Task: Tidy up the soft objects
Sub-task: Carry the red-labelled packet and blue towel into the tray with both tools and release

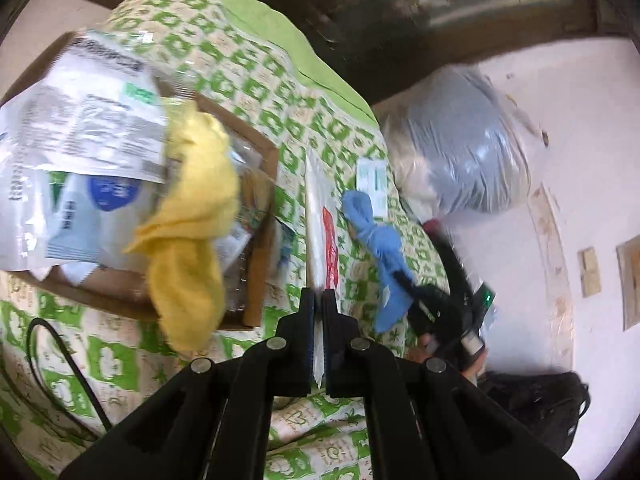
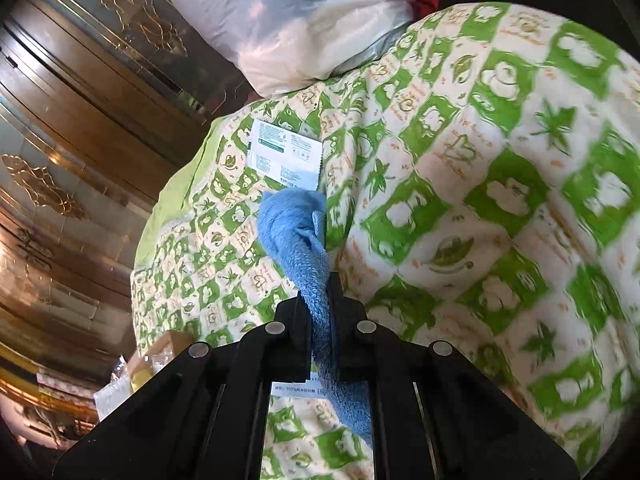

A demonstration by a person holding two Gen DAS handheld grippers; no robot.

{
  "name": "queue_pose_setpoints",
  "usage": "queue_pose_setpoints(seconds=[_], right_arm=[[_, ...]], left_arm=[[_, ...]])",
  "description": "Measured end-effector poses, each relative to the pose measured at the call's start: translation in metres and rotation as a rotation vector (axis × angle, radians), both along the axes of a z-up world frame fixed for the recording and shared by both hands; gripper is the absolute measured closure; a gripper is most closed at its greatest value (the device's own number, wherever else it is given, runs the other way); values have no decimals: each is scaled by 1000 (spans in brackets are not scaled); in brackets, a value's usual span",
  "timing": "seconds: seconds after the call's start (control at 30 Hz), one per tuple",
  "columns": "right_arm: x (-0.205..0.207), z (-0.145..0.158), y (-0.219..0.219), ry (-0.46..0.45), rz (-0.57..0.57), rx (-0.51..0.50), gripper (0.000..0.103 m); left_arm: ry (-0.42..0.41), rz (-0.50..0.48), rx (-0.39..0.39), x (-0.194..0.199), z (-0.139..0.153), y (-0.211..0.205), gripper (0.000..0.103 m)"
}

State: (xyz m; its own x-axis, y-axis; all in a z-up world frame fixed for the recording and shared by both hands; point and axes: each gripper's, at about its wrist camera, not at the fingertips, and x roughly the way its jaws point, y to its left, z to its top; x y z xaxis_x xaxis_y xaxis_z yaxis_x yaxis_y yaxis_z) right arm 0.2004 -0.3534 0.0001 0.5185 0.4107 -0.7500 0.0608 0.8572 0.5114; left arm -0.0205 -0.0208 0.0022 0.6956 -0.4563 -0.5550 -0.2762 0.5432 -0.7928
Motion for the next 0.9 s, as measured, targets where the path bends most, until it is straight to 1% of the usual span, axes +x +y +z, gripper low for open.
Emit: queue_pose_setpoints(seconds=[0.07, 0.13, 0.23, 0.27, 0.33, 0.37, 0.4, 0.43, 0.47, 0.5, 0.53, 0.6, 0.67, 0.73, 0.8, 0.83, 0.87, 0.9], right_arm=[[-3, -6, 3, 39, 10, -7, 97], [-1, -23, 16, 142, 49, -36, 97], [3, -44, 30, 282, 121, -2, 97], [3, -48, 32, 300, 123, 6, 97], [5, -47, 32, 282, 113, -8, 97], [7, -42, 31, 250, 94, -17, 92], [13, -38, 32, 218, 82, -31, 79], [19, -30, 34, 170, 69, -79, 70], [22, -27, 37, 145, 58, -114, 55], [25, -26, 40, 127, 51, -129, 53], [30, -25, 43, 113, 48, -133, 53], [39, -29, 49, 122, 64, -176, 53], [47, -42, 58, 176, 87, -252, 53], [54, -56, 57, 222, 99, -262, 55], [59, -66, 53, 266, 94, -260, 87], [59, -67, 49, 275, 78, -272, 90], [57, -64, 48, 263, 80, -292, 97], [54, -59, 47, 248, 77, -281, 97]], left_arm=[[-3, 5, -13, -5, -5, 6, 102], [-3, 2, -23, -7, -7, 9, 102], [-20, 0, -36, -15, -6, 17, 102], [-29, 3, -37, -18, -5, 21, 102], [-39, 16, -37, -24, -4, 26, 102], [-44, 22, -38, -27, -3, 29, 102], [-48, 31, -40, -30, -3, 32, 102], [-52, 40, -38, -33, -2, 35, 102], [-56, 47, -38, -36, -3, 38, 102], [-59, 55, -39, -38, -3, 41, 102], [-63, 66, -47, -42, -3, 45, 102], [-68, 82, -52, -46, -4, 53, 102], [-67, 104, -56, -49, -6, 61, 102], [-68, 127, -65, -52, -9, 70, 102], [-64, 158, -54, -56, -12, 77, 102], [-64, 164, -53, -56, -13, 79, 102], [-63, 170, -50, -56, -14, 81, 102], [-61, 177, -45, -56, -15, 83, 102]])
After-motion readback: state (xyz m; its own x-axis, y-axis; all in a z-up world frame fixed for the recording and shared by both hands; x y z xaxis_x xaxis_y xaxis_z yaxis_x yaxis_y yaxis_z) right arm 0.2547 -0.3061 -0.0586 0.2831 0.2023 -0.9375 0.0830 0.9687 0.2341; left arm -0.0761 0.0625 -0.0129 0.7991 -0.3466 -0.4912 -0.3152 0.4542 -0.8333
